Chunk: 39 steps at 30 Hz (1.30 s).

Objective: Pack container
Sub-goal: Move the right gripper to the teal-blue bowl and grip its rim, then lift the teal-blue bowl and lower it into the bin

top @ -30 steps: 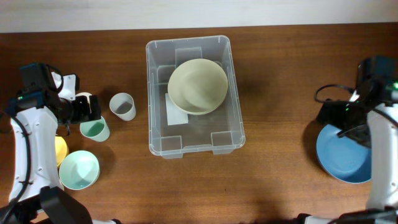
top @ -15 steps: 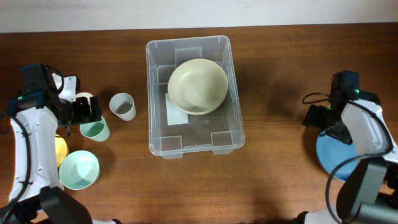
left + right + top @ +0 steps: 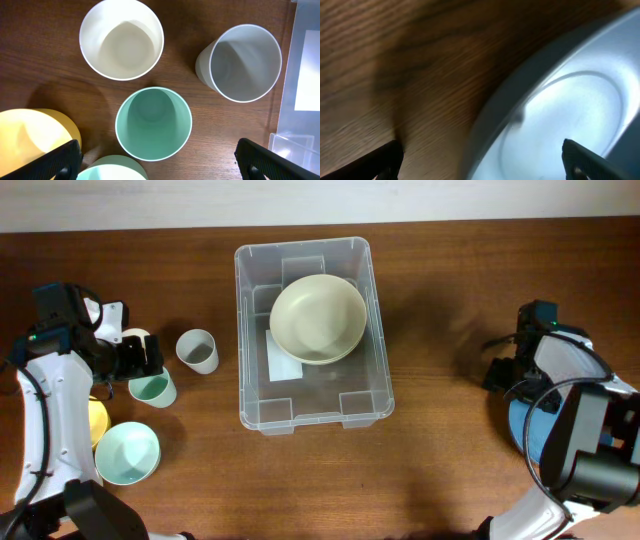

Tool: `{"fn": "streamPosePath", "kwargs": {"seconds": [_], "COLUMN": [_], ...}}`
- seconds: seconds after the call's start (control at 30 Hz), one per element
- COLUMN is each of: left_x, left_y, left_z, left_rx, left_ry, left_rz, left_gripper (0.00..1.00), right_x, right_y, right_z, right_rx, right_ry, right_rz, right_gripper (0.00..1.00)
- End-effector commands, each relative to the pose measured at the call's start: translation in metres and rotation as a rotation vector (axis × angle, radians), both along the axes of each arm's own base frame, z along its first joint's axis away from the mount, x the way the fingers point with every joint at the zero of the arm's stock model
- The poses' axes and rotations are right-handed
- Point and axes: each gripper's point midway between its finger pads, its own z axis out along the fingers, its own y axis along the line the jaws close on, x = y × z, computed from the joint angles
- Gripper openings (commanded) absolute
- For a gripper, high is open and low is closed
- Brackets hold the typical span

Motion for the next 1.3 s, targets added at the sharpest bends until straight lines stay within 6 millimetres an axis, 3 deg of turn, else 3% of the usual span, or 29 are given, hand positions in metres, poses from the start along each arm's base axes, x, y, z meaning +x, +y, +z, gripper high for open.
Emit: {"fn": "streamPosePath", "kwargs": {"seconds": [0.0,0.23,0.53,0.9,1.27], "left_x": [0.0018,0.0018,0.0019,0.0019,0.0018], "left_y": [-0.0006,-0.0006,-0.0006,-0.0005,-0.0005], "left_z": [0.0024,0.0024,0.0024,0.0024,0.0024], "left_rx": [-0.008,-0.008,-0.008,-0.008,-0.008], "left_ry": [-0.010,-0.011,-0.011,-0.011,-0.010], "left_rz": [-0.016,-0.016,-0.016,-0.016,-0.016], "left_gripper": [1.00,1.00,1.00,1.00,1.00], "right_x": [-0.0044,-0.0035,-0.0037,-0.0030,-0.0028], "right_y": [-0.0124,-0.0127,-0.0126,-0.0128,-0.0126], "right_z": [-0.0061,-0.0129,-0.0130,-0.0131,-0.0133], "right_rx": [-0.075,-0.073,-0.073,-0.073,-0.073], "right_ry": [0.034,0.041,0.041,0.039,0.038], "right_rz": [-0.023,-0.022,-0.023,-0.022,-0.022], "right_gripper": [0.97,0.92,0.53,0.25,0.07]}}
